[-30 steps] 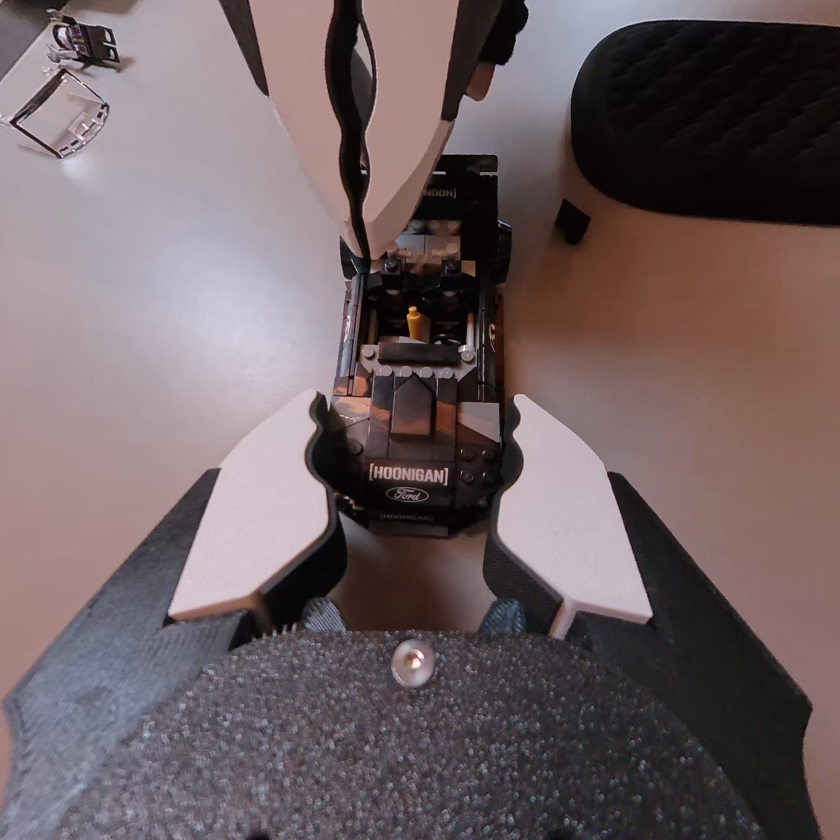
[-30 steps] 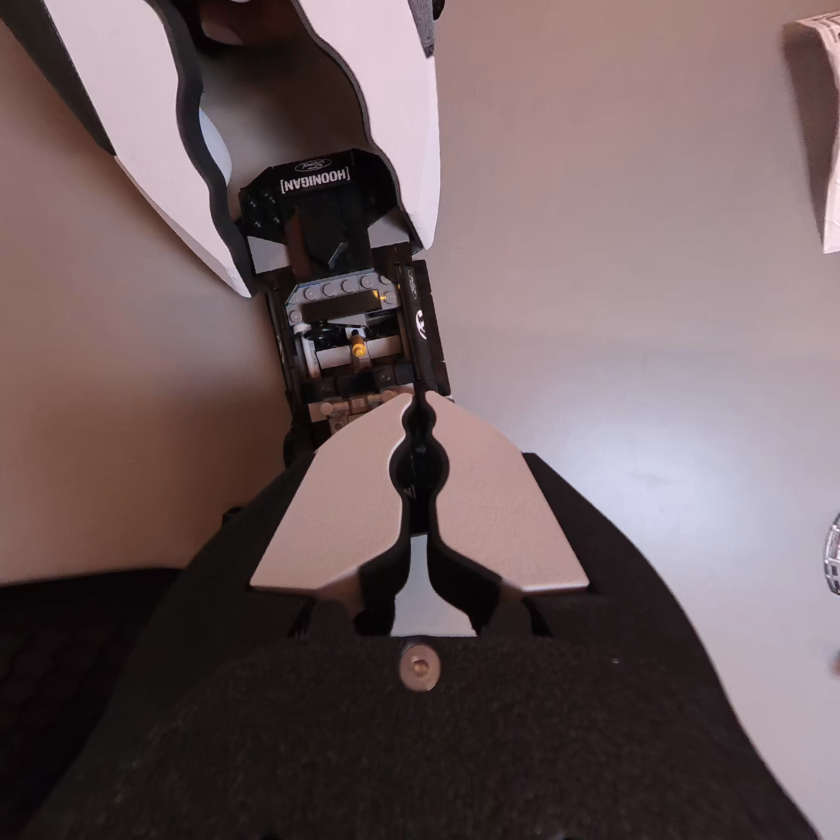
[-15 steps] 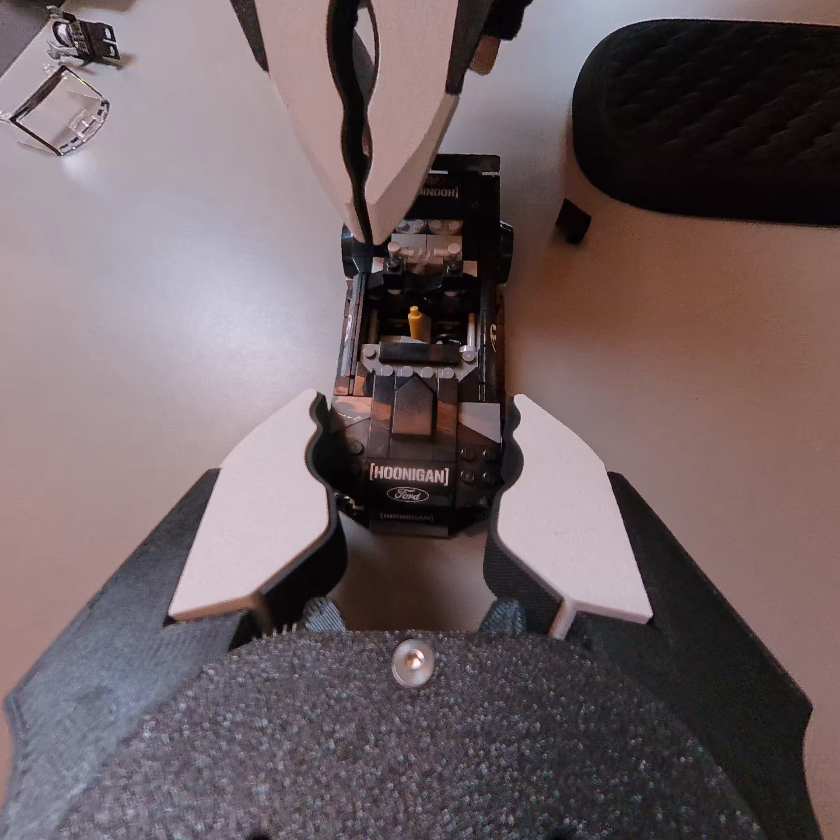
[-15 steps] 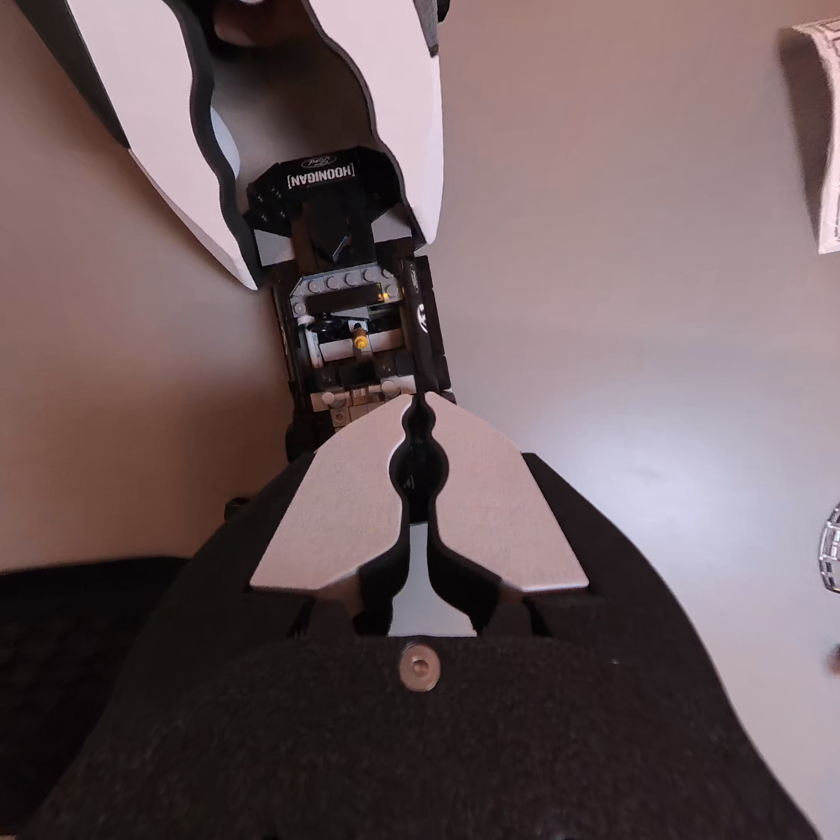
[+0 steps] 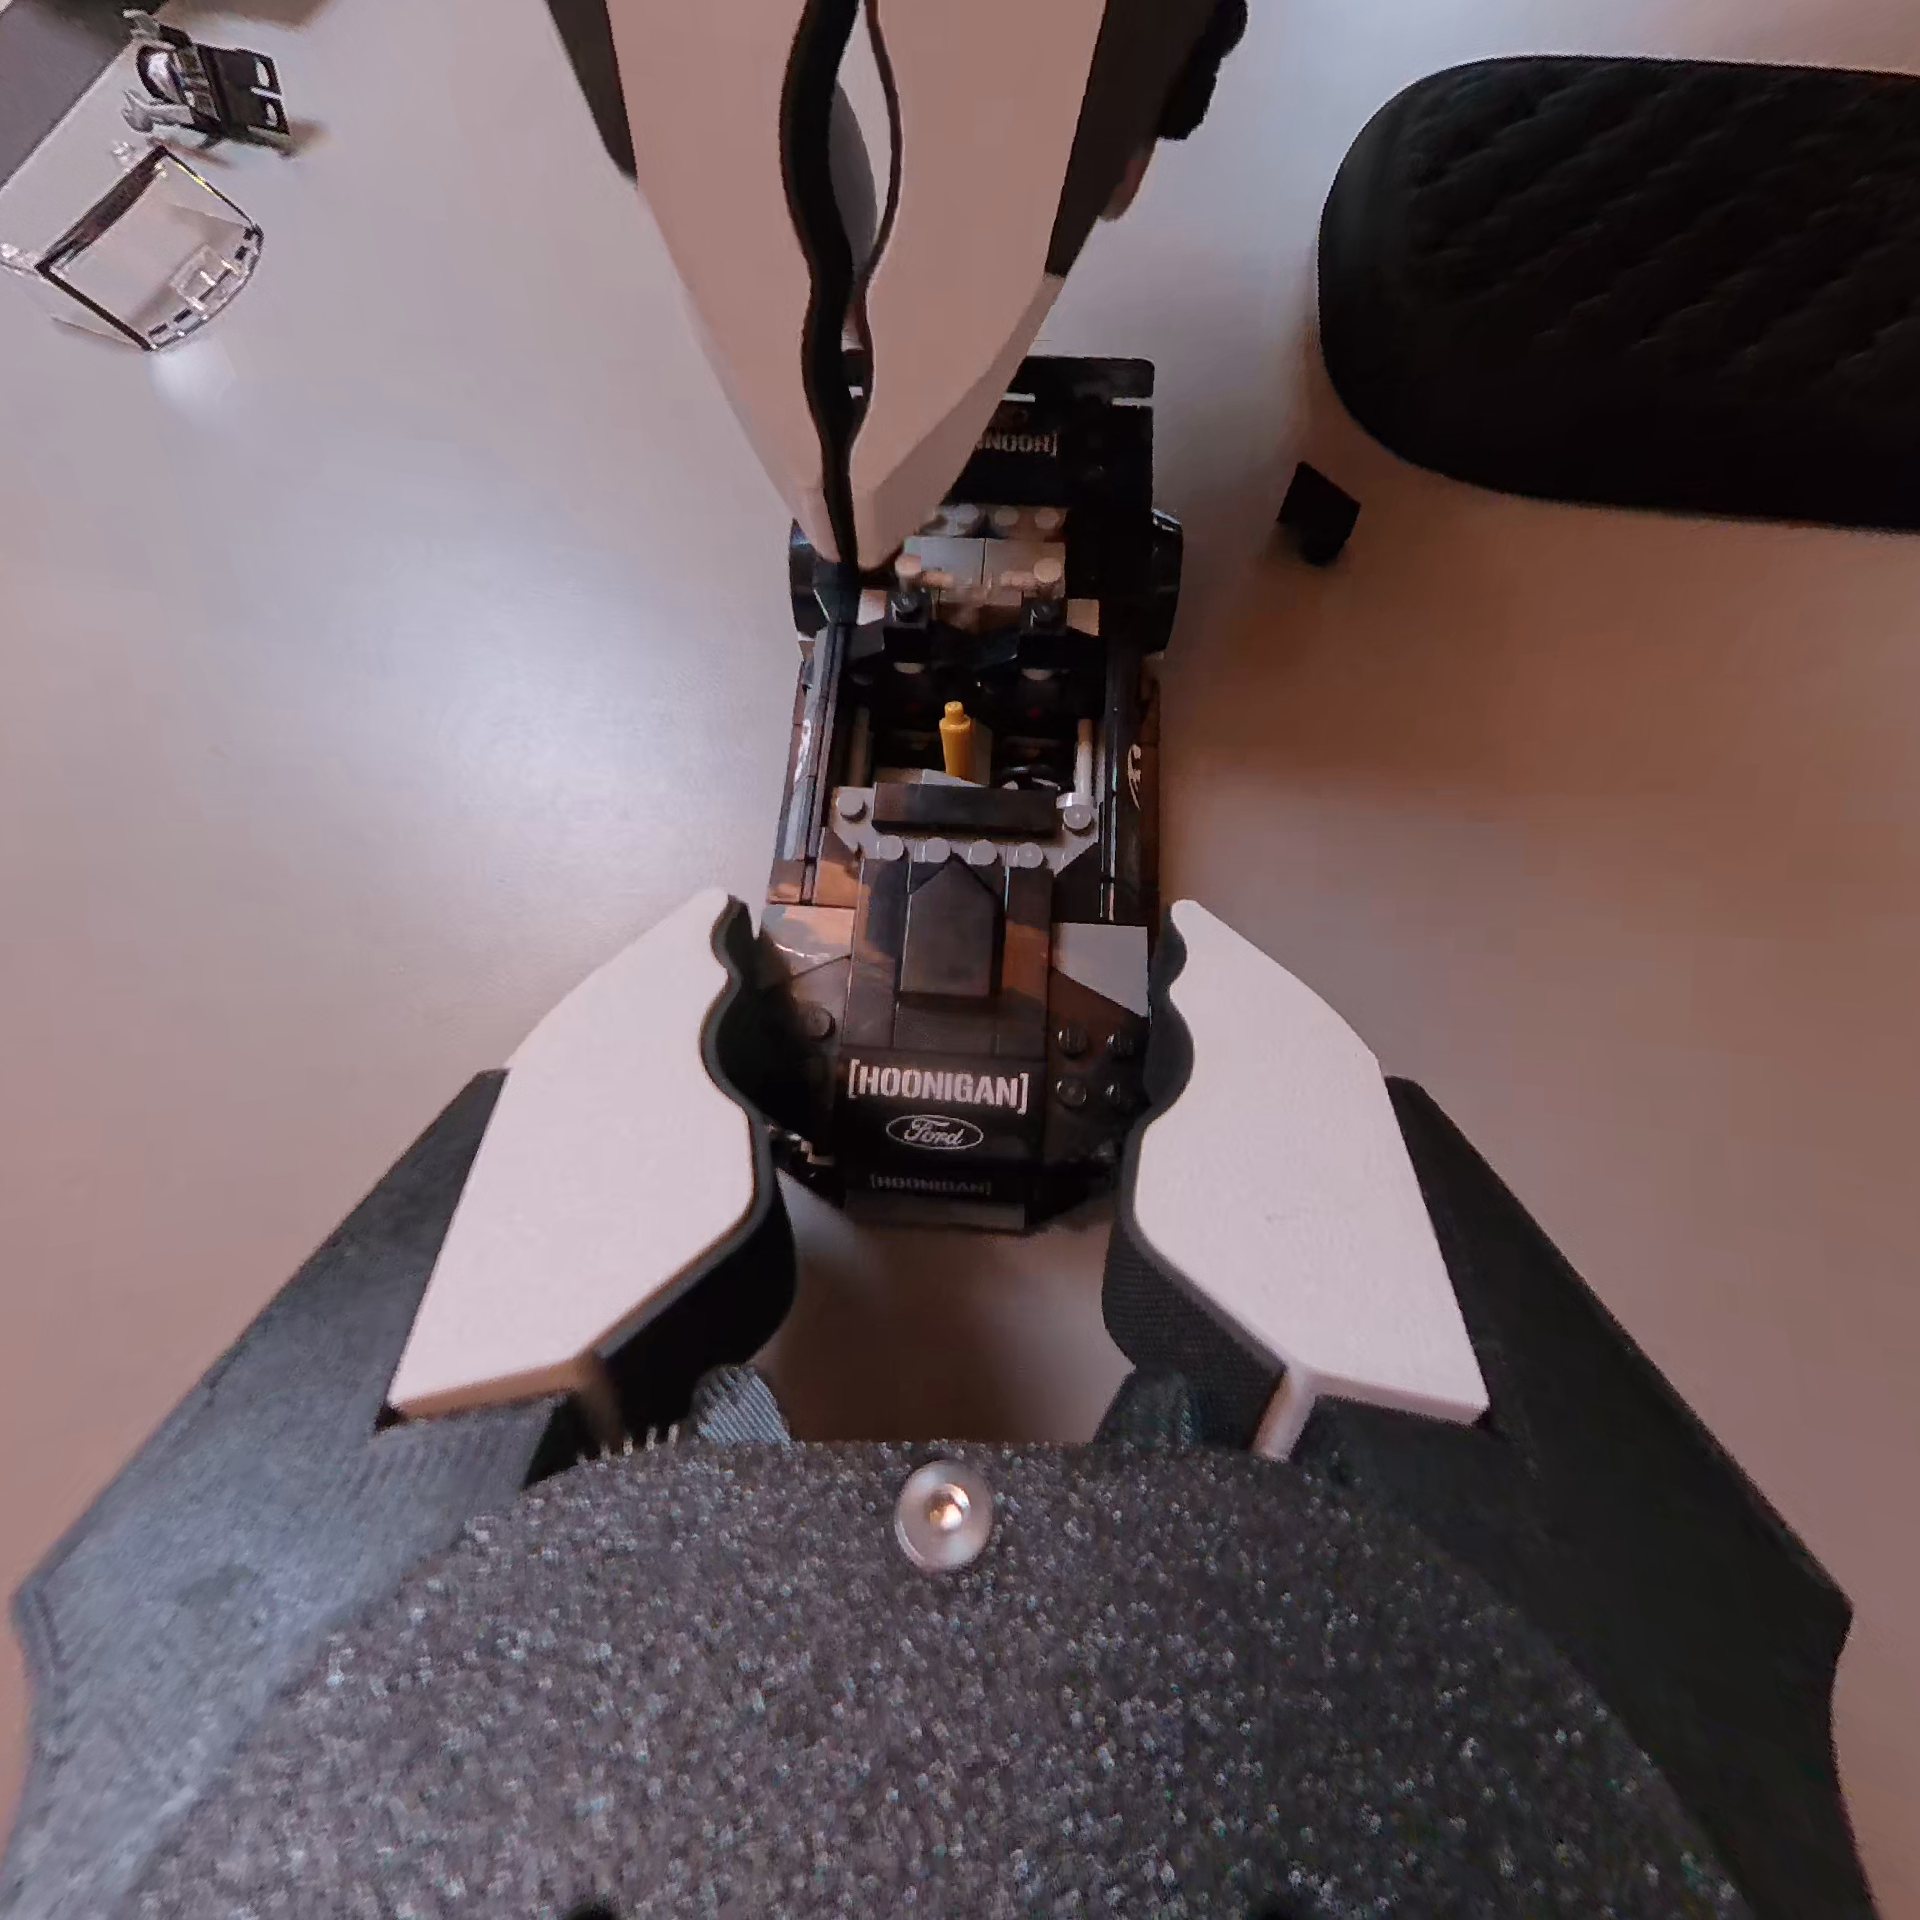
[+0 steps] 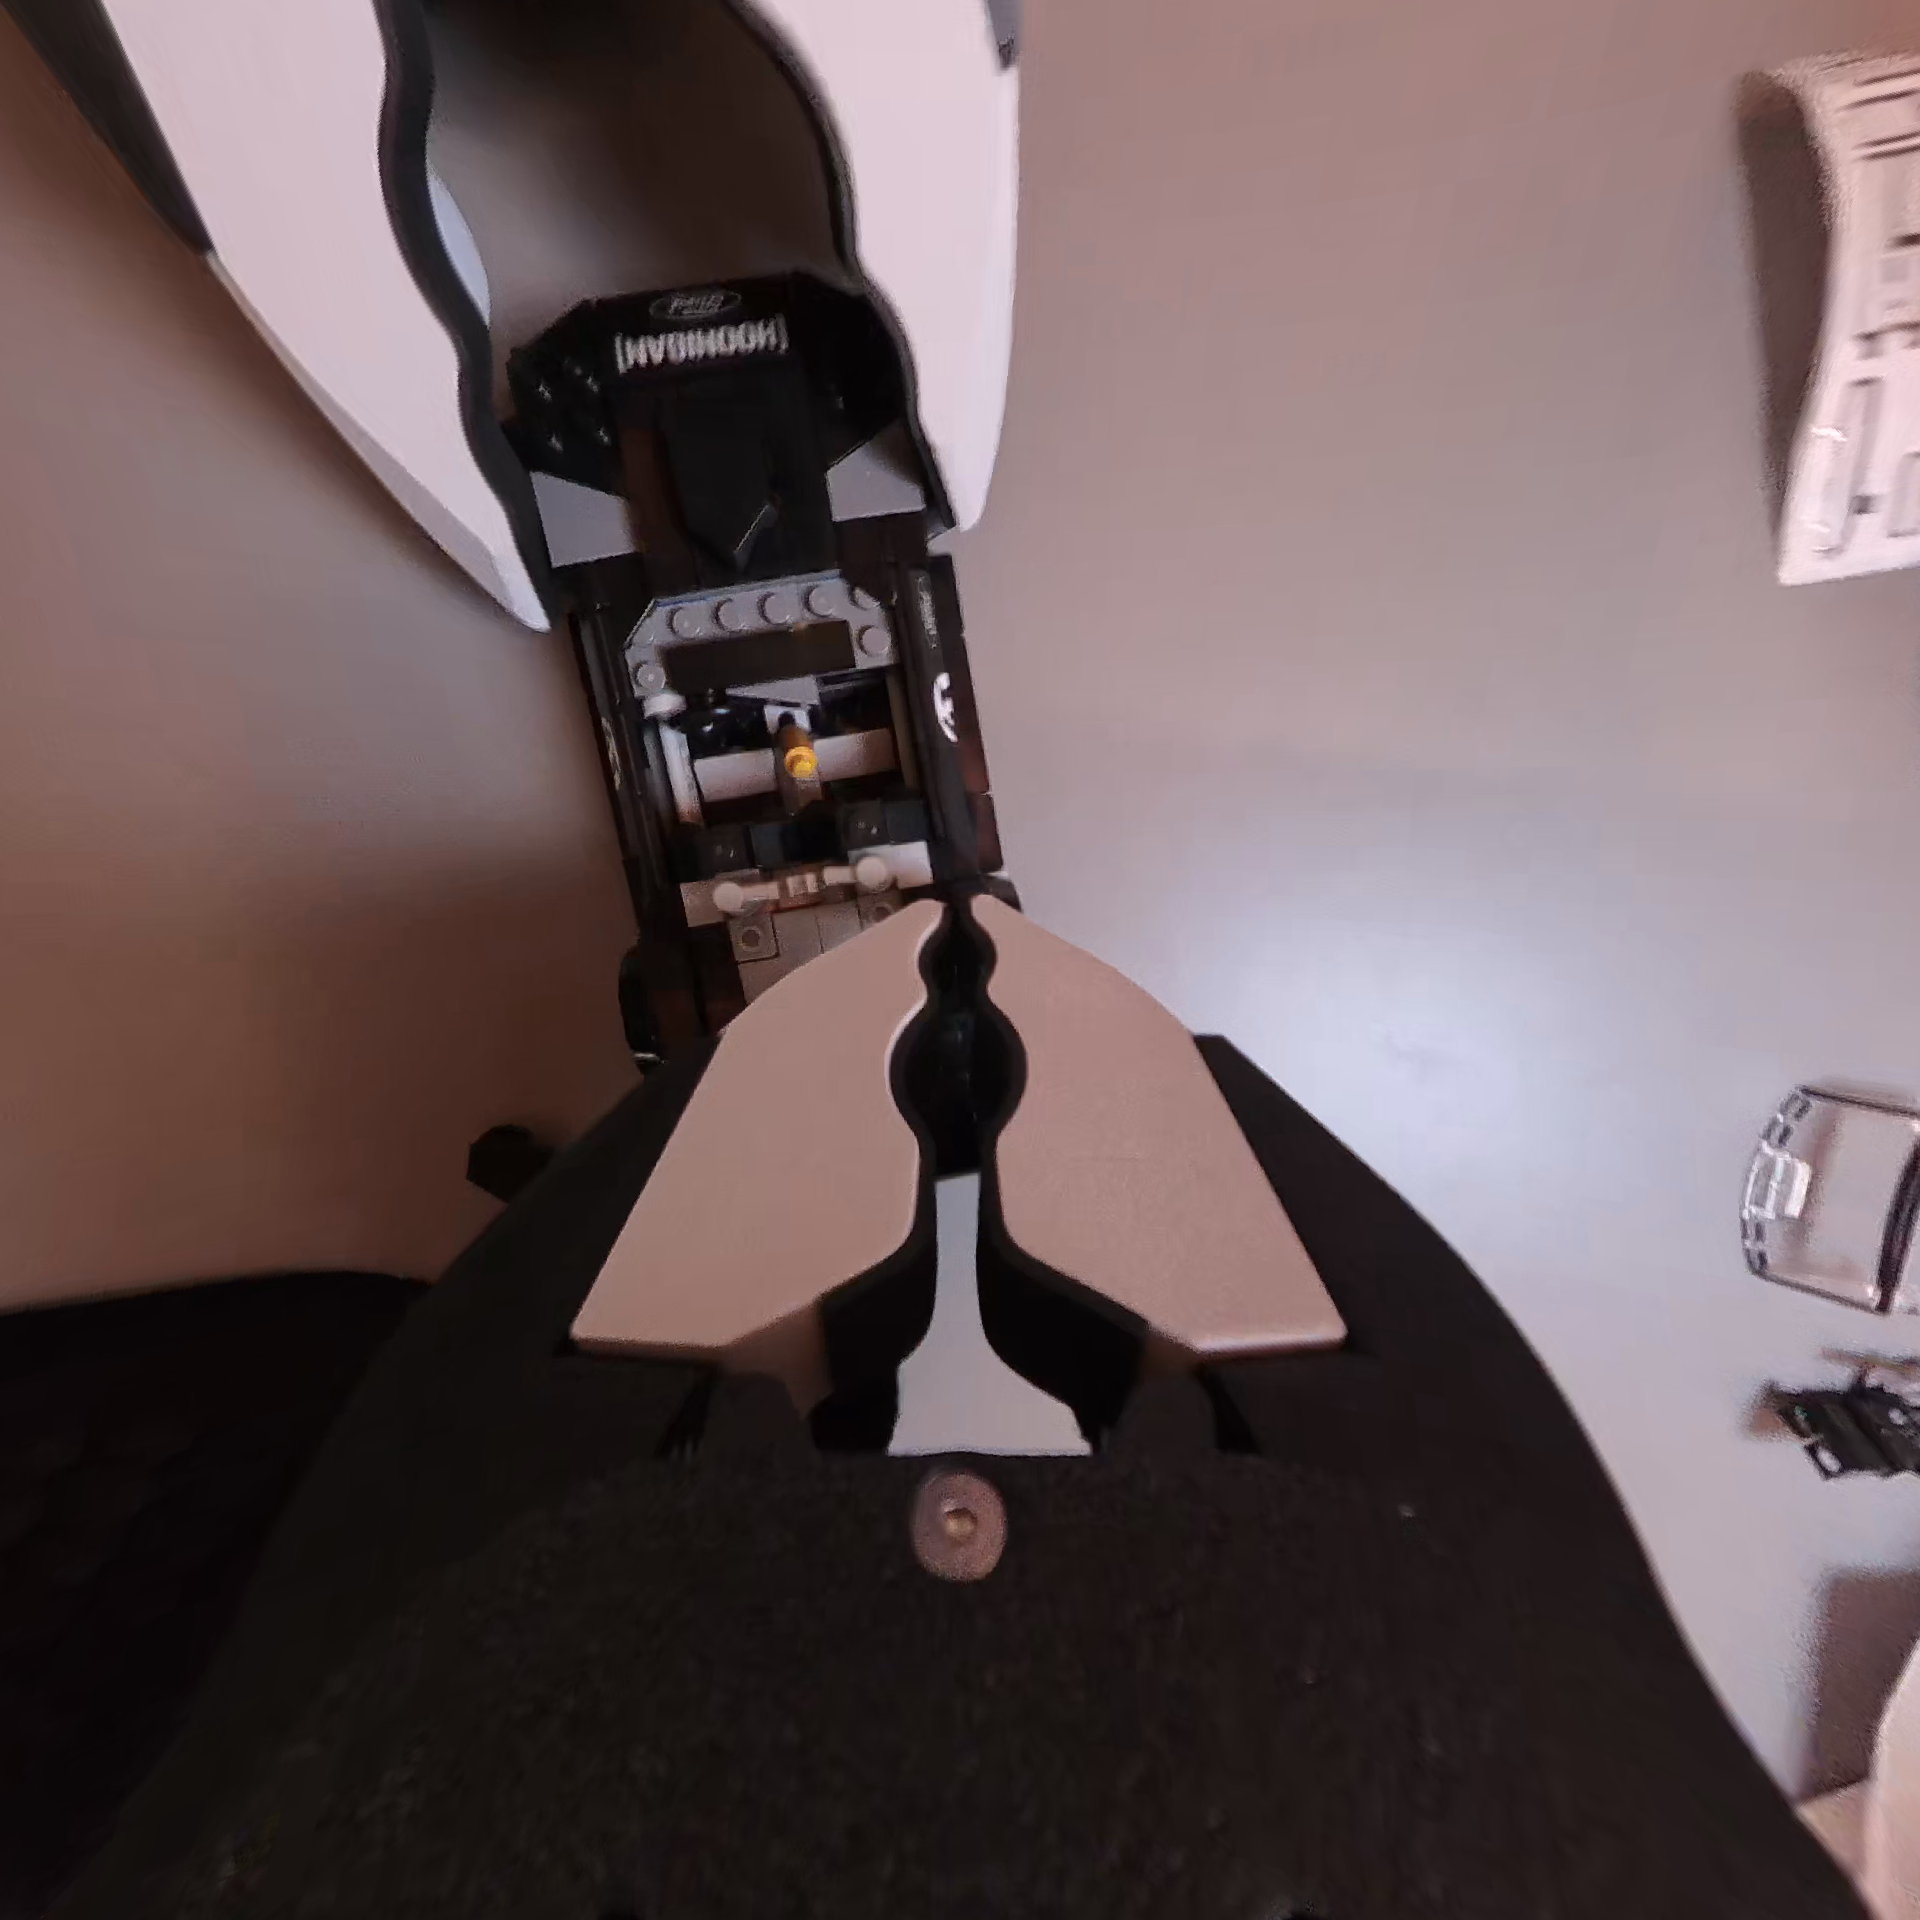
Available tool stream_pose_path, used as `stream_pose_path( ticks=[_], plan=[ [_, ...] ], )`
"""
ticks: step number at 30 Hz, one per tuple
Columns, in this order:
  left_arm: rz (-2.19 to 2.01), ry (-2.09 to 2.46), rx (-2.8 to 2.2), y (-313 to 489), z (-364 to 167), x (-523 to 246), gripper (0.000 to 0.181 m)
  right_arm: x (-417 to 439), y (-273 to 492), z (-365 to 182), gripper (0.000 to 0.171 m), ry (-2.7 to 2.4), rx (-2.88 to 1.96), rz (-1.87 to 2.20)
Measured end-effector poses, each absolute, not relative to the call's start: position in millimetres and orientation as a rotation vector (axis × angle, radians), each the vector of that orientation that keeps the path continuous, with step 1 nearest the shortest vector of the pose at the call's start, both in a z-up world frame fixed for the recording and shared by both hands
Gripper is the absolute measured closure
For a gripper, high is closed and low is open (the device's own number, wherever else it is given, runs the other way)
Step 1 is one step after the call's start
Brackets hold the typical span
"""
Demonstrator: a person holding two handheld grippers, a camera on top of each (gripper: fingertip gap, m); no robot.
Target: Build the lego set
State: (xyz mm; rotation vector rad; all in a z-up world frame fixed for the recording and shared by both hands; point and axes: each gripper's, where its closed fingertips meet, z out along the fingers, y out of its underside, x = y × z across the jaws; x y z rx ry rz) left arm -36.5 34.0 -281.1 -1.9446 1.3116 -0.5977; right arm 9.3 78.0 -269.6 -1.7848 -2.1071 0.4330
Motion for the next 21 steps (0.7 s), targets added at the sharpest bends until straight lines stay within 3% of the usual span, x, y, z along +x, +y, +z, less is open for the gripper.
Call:
stream_pose_path(
  ticks=[5,7,15,18,21],
  plan=[
    [-0.599,1.296,-1.942,35.8,-281.1,-35.7,0.109,21.2,92.6,-220.0,0.171,-1.633,-1.775,0.628],
    [-0.596,1.29,-1.942,36.7,-281.1,-34.9,0.109,39.7,88.5,-221.4,0.142,-1.564,-1.799,0.578],
    [-0.659,1.195,-1.921,46.1,-261.1,-45.8,0.102,74.5,52.3,-231.1,0.141,-1.312,-1.847,0.635],
    [-0.694,1.081,-1.906,58.3,-236.9,-75.4,0.114,77.7,45.6,-227.4,0.146,-1.262,-1.802,0.632],
    [-0.639,1.053,-1.995,61.3,-246.7,-112.4,0.136,78.3,39.4,-219.1,0.155,-1.213,-1.734,0.66]
  ],
)
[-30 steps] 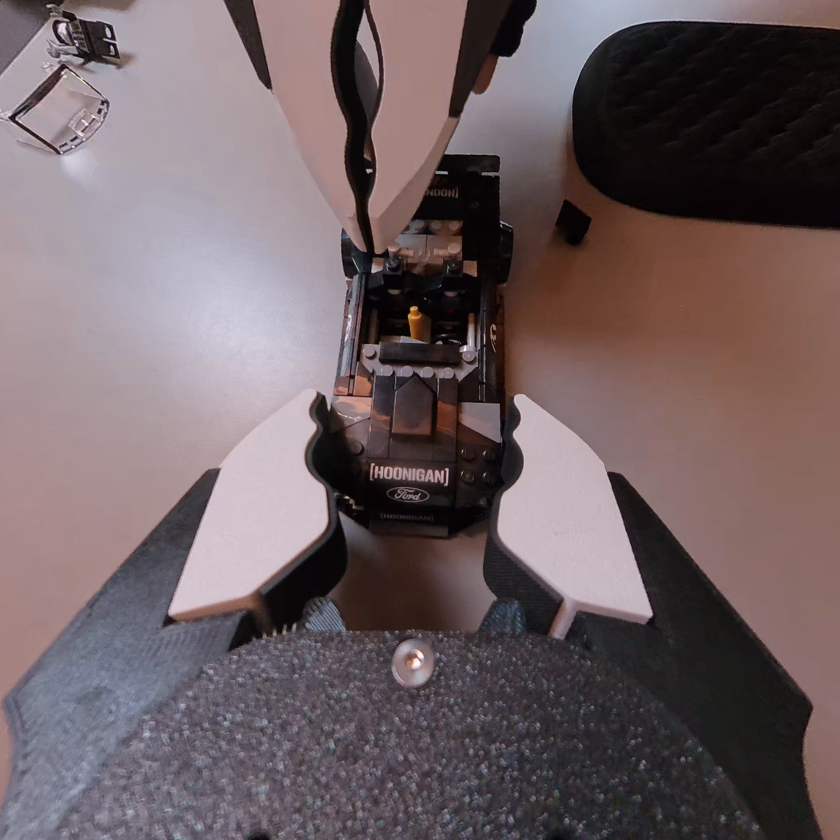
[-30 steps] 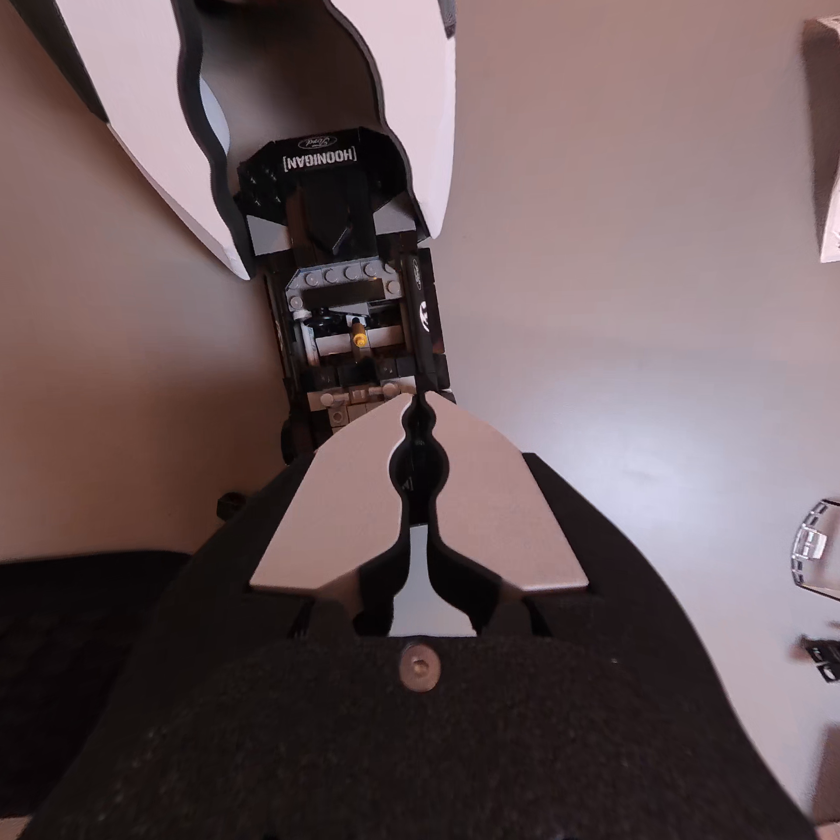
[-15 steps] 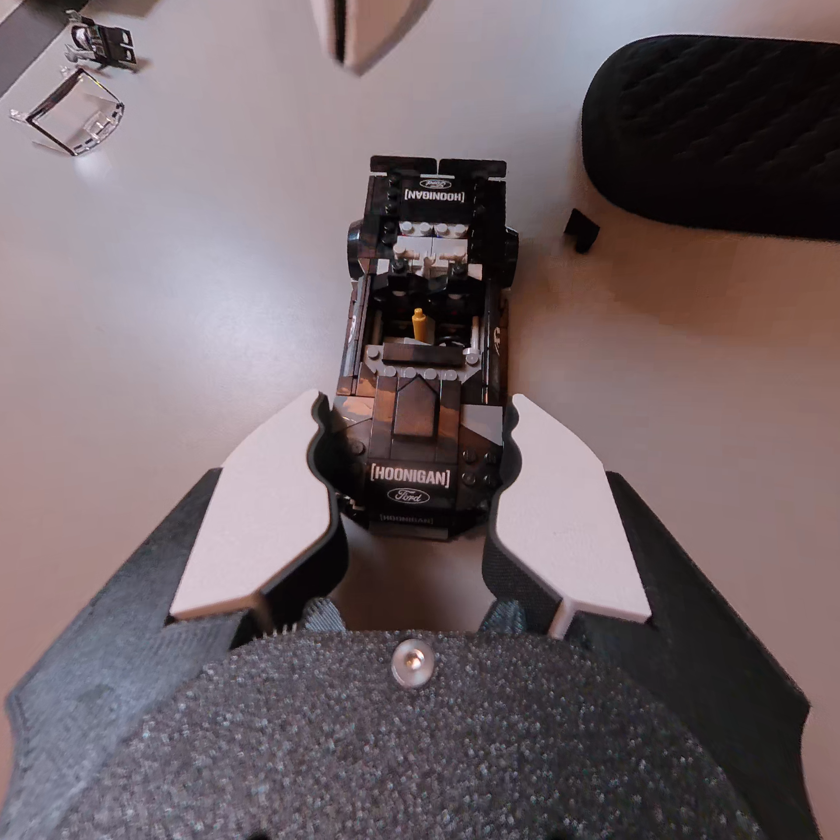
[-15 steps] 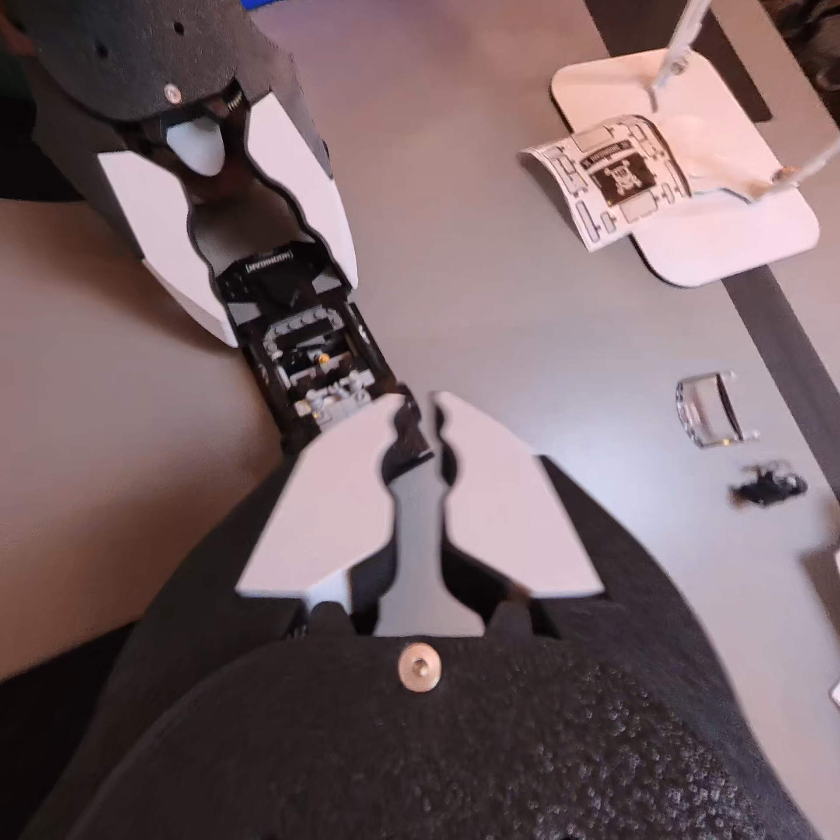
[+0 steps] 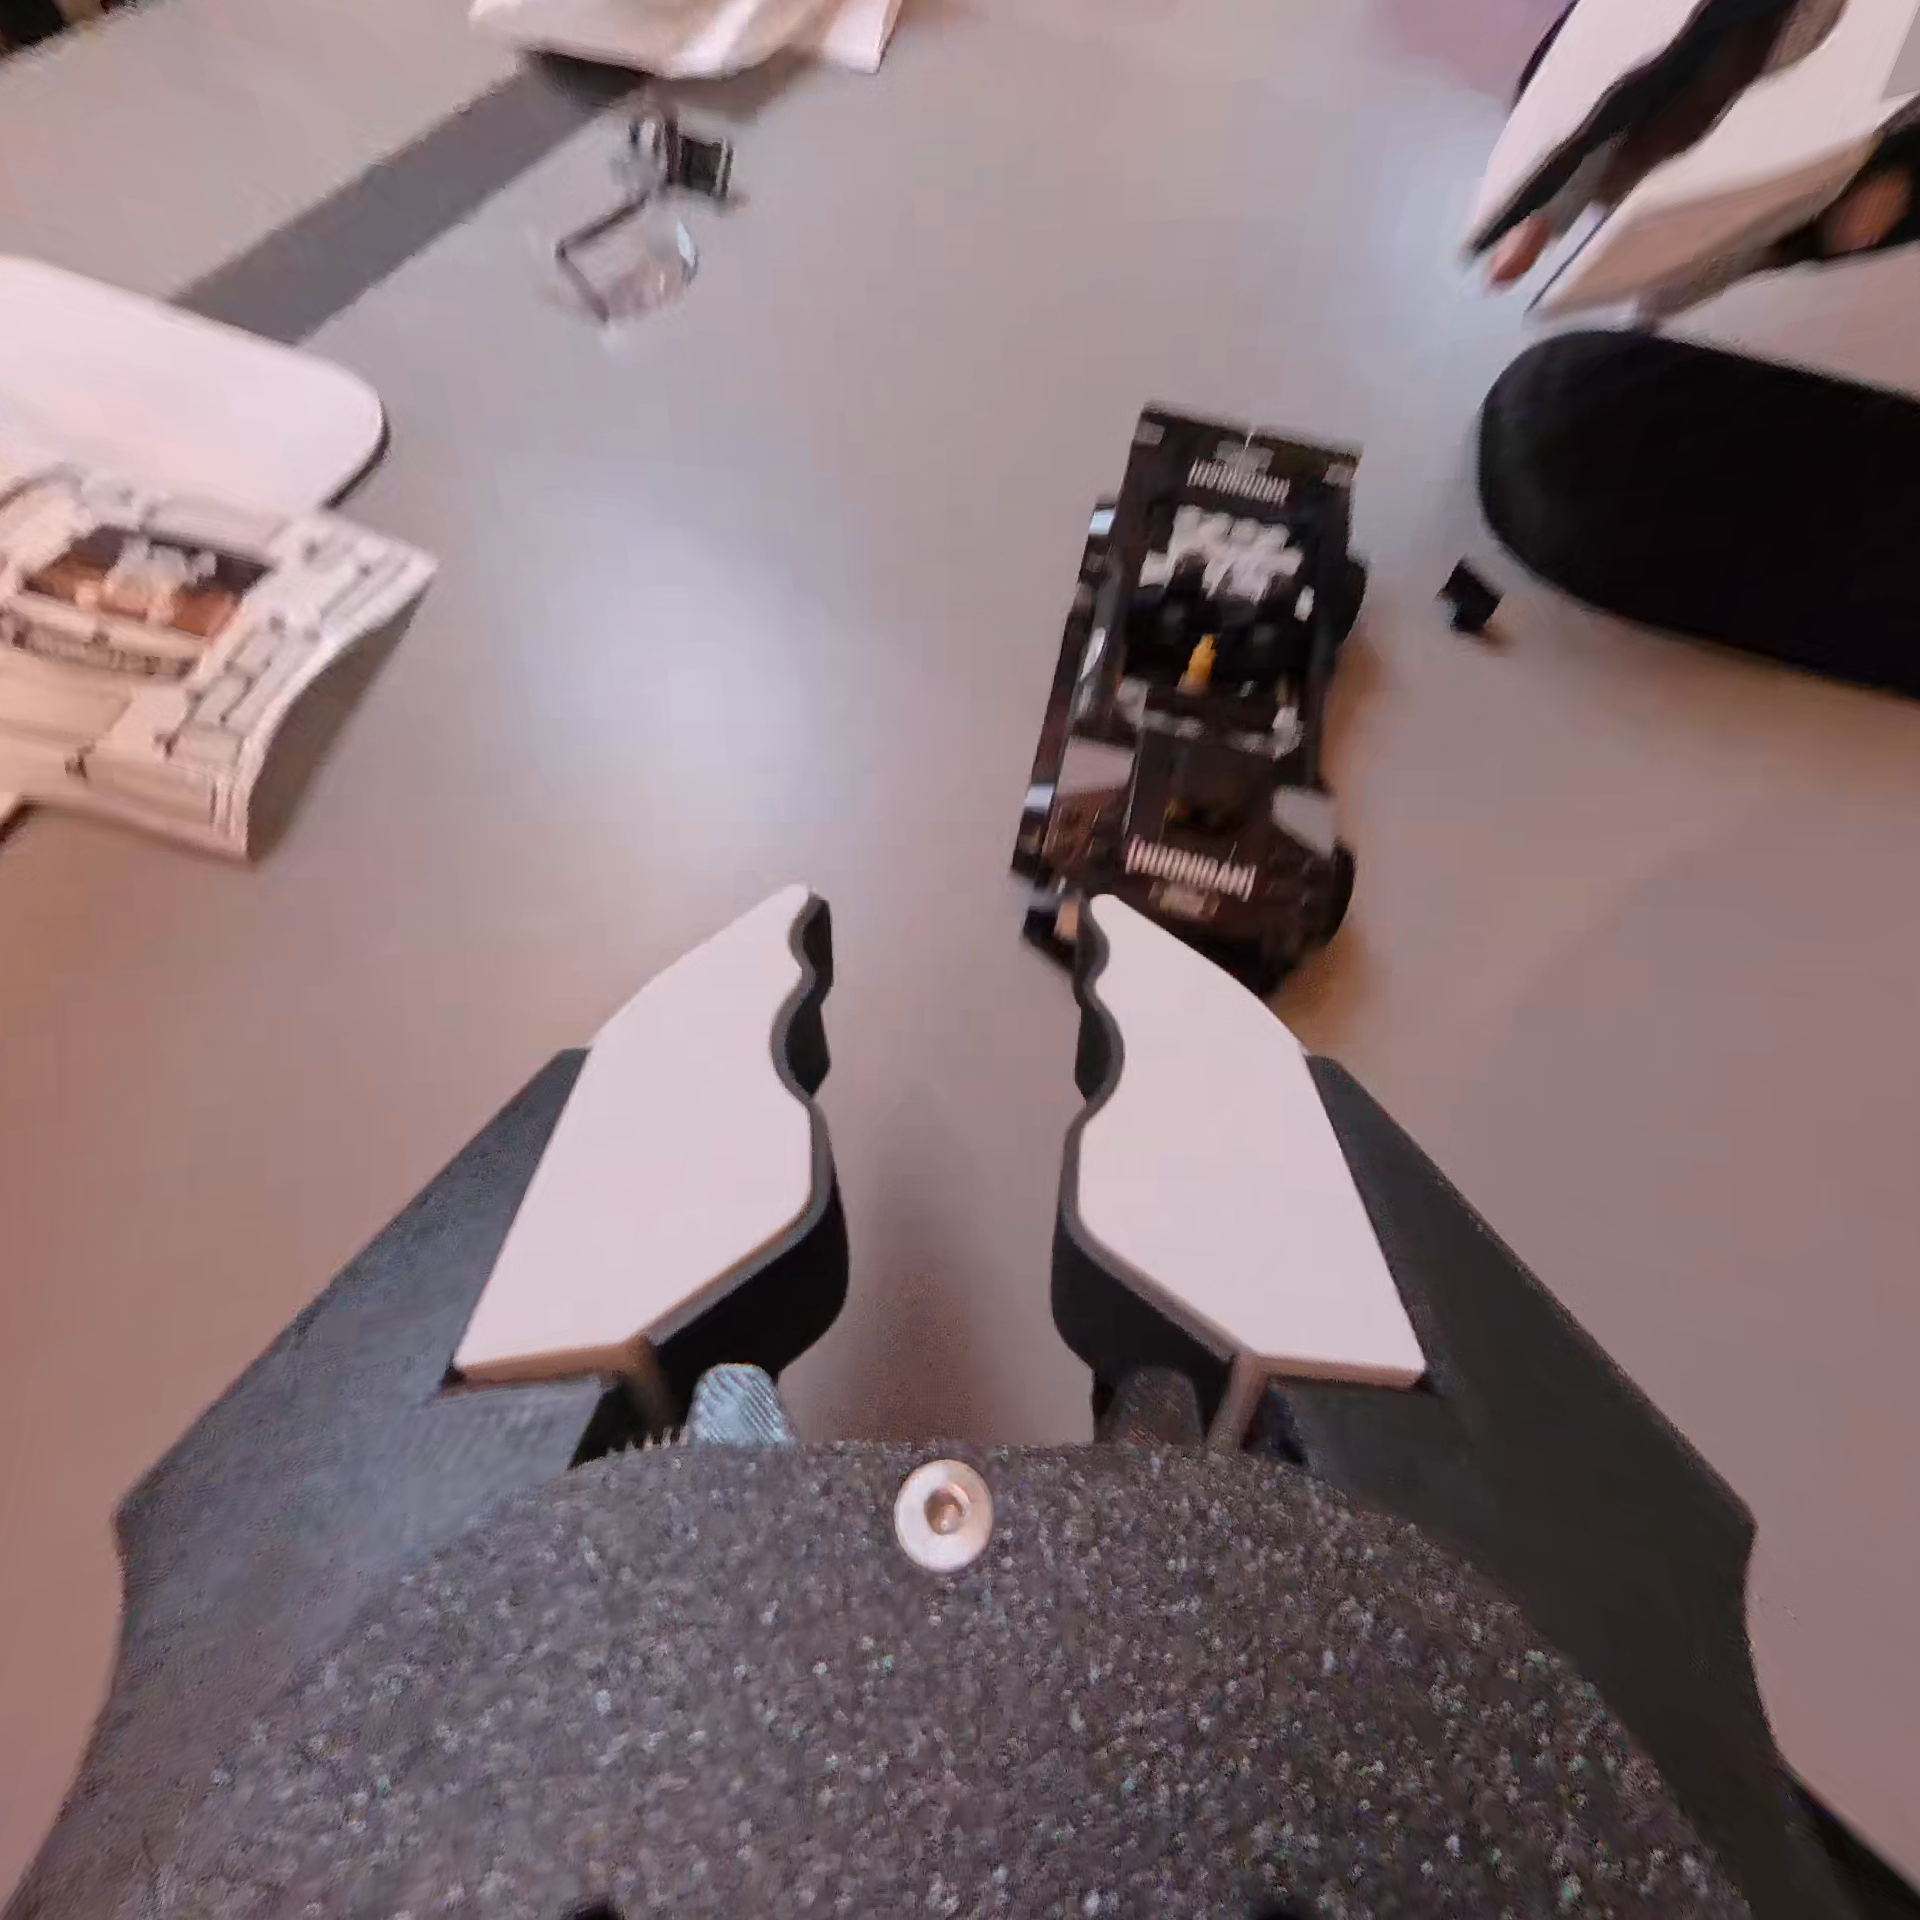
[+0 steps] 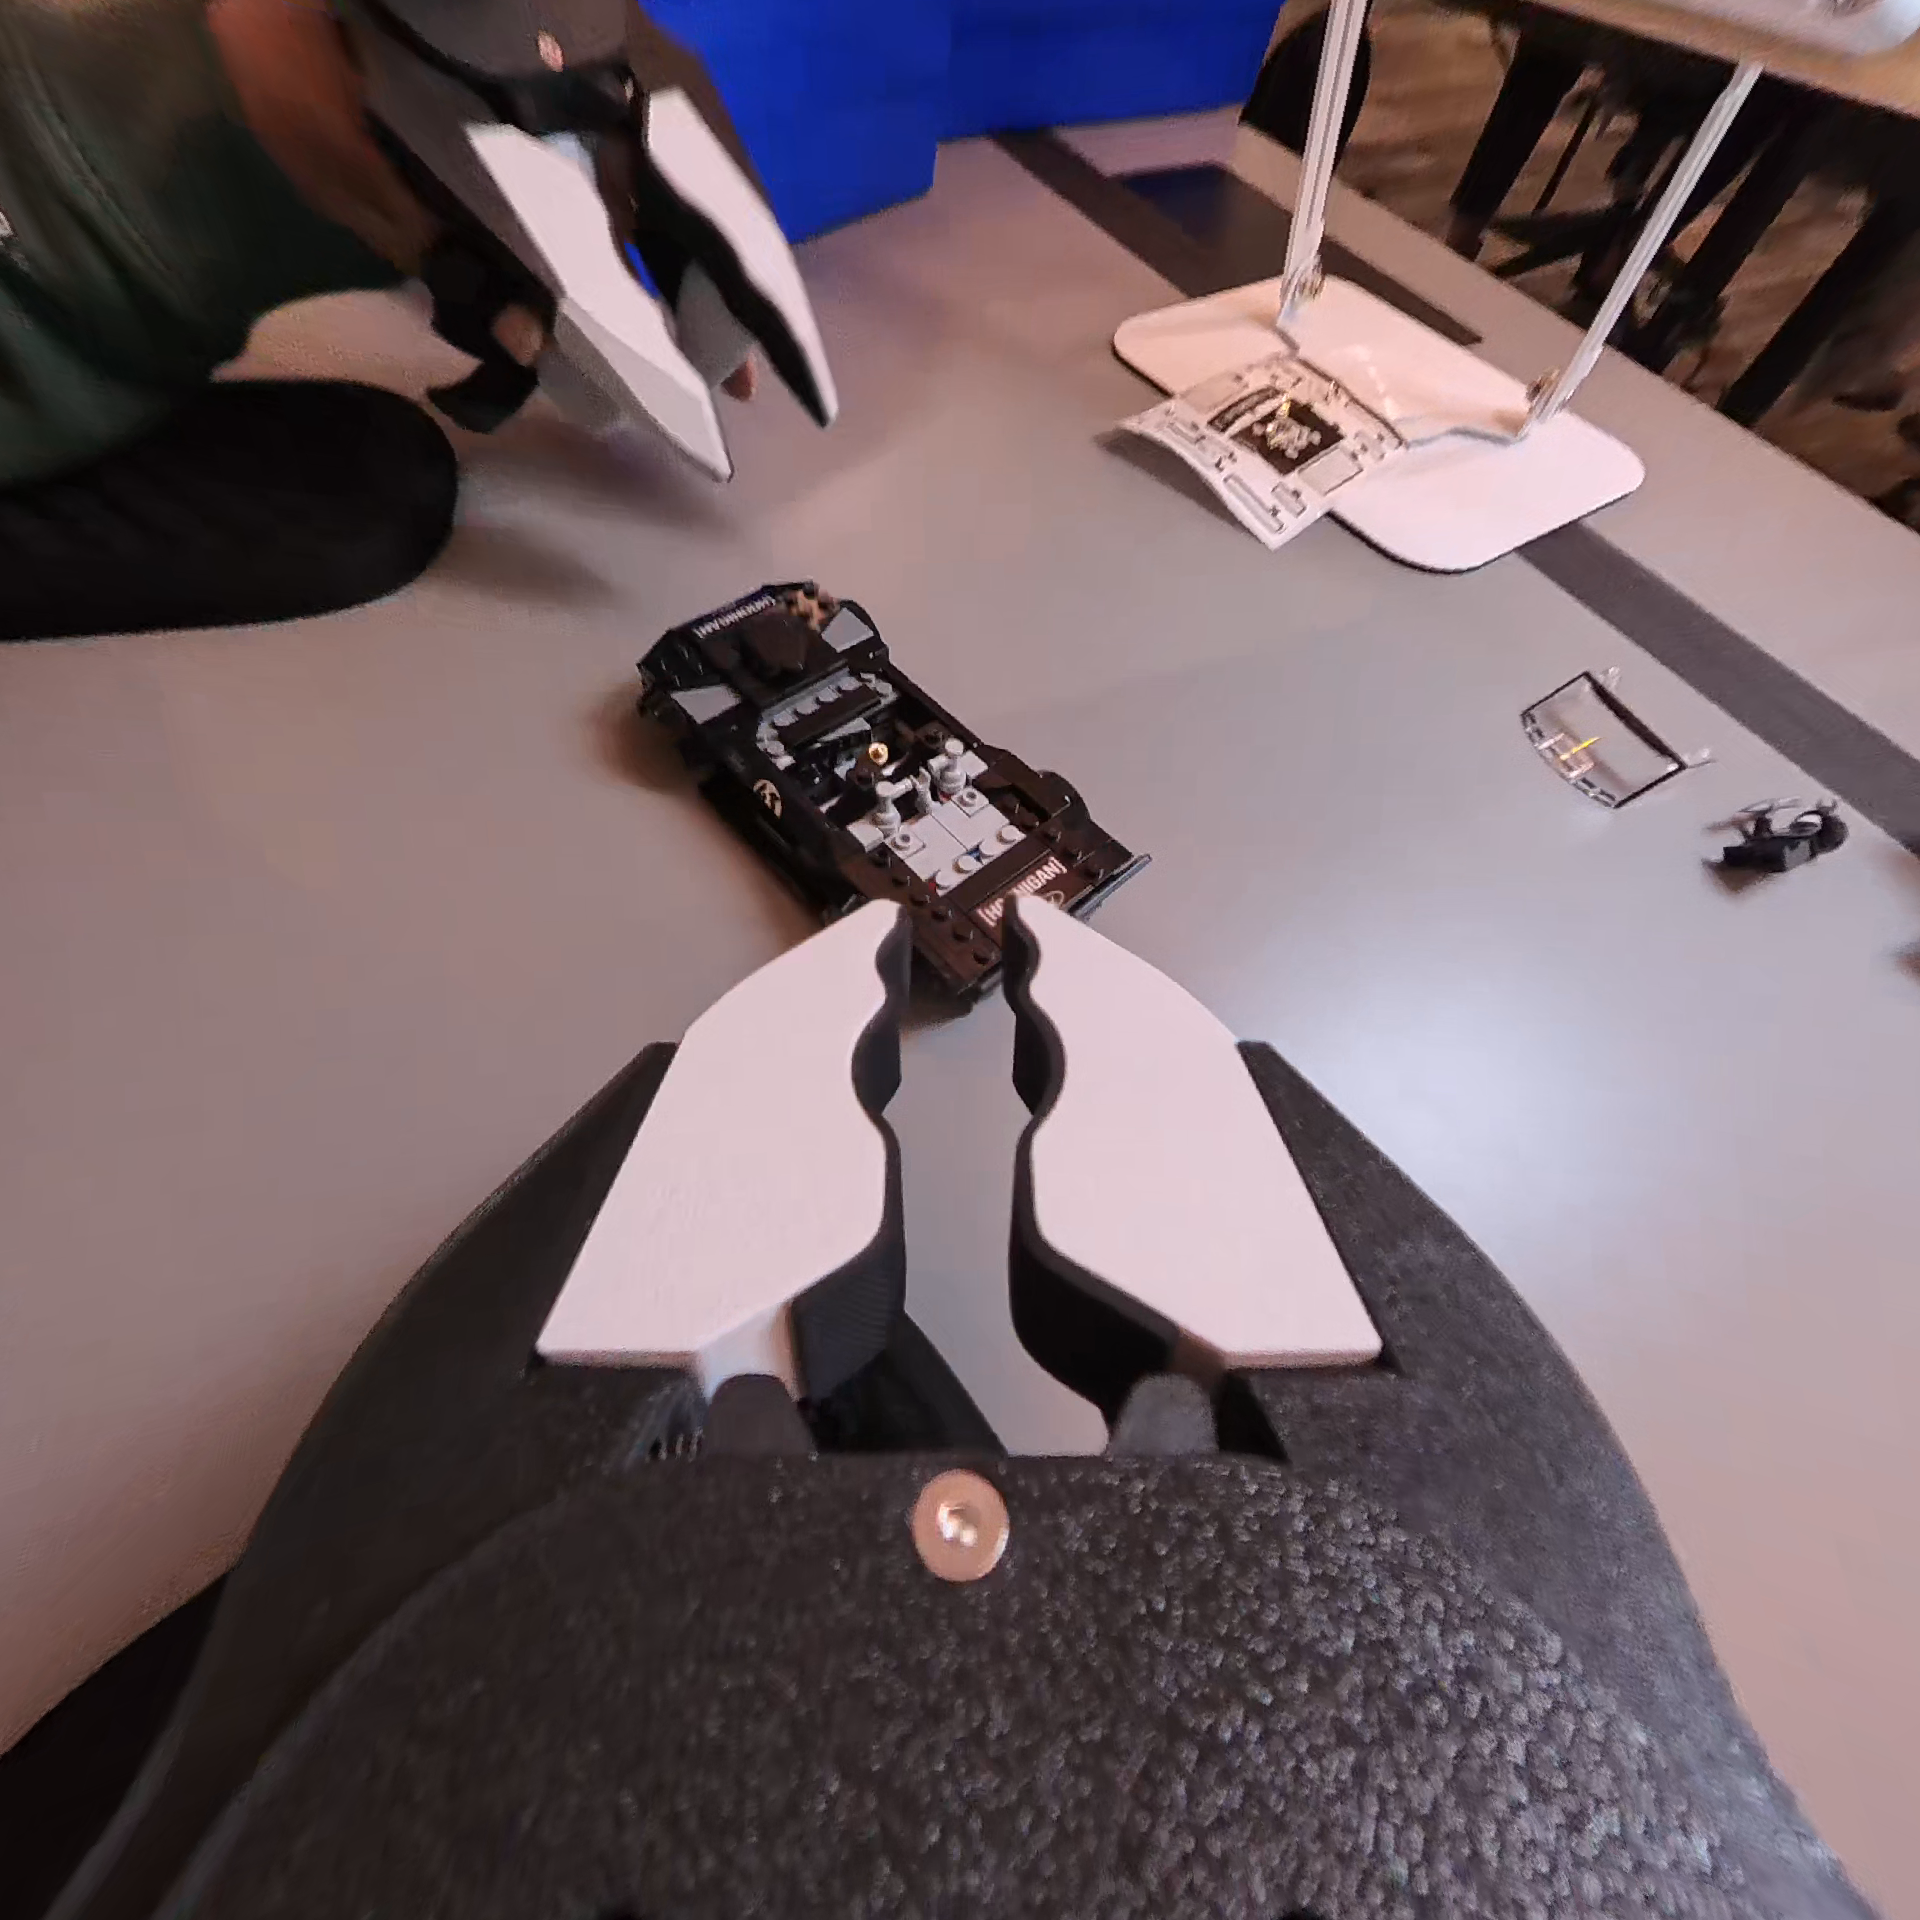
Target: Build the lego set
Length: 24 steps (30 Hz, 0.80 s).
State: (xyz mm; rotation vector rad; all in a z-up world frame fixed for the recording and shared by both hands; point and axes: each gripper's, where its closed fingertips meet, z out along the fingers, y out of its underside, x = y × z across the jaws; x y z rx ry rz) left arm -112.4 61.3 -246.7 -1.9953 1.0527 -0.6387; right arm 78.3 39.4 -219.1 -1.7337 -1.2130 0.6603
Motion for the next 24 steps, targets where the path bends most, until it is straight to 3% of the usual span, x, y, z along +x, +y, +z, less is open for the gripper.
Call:
stream_pose_path(
  ticks=[9,13,17,24],
  plan=[
    [-0.594,1.209,-2.086,26.4,-272.4,-128.3,0.149,78.3,21.9,-236.1,0.157,-1.278,-1.777,0.702],
    [-0.572,1.207,-2.042,27.2,-274.4,-108.7,0.126,79.7,-2.2,-267.8,0.141,-1.55,-1.905,0.635],
    [-0.556,1.29,-2.025,21.6,-282.1,-93.9,0.117,77.2,-8.8,-284.0,0.137,-1.694,-1.933,0.533],
    [-0.549,1.257,-1.965,22.1,-269.2,-97.5,0.122,71.4,-5.1,-287.4,0.154,-1.714,-1.947,0.543]
  ],
)
